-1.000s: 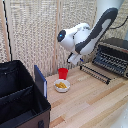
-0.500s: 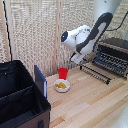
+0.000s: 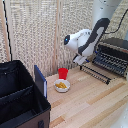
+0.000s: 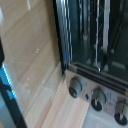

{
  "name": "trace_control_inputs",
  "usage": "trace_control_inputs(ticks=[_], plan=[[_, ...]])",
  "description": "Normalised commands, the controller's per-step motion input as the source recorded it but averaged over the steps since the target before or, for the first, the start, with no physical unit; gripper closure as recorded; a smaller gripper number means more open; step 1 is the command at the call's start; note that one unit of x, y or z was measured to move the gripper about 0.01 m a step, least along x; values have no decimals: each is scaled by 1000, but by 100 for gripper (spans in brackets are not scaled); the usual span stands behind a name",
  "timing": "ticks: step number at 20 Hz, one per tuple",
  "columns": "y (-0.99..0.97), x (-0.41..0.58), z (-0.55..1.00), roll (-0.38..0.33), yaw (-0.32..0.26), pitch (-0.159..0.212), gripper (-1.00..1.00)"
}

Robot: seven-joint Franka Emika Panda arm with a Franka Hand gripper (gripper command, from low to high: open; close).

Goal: Gently stretch your hand towards the oven tray's handle, obtaining a firm grip, and draw it cautiously out of the oven. Transition your grip to the hot dog bowl, gingerly seizing the edge, and elevate it from the surface. Hover the bowl over the tray, delicately lower it, and temper your grip, establishing the bowl's equilibrium.

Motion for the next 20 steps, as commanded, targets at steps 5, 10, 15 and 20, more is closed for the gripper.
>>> trace_control_inputs(ticks=[5,10,15,20], plan=[[-222,0,-17,-83,312,31,-100],[-405,-100,5,-79,233,7,-100],[-526,-239,21,-115,159,0,-100],[-561,-270,23,-116,144,0,-100]])
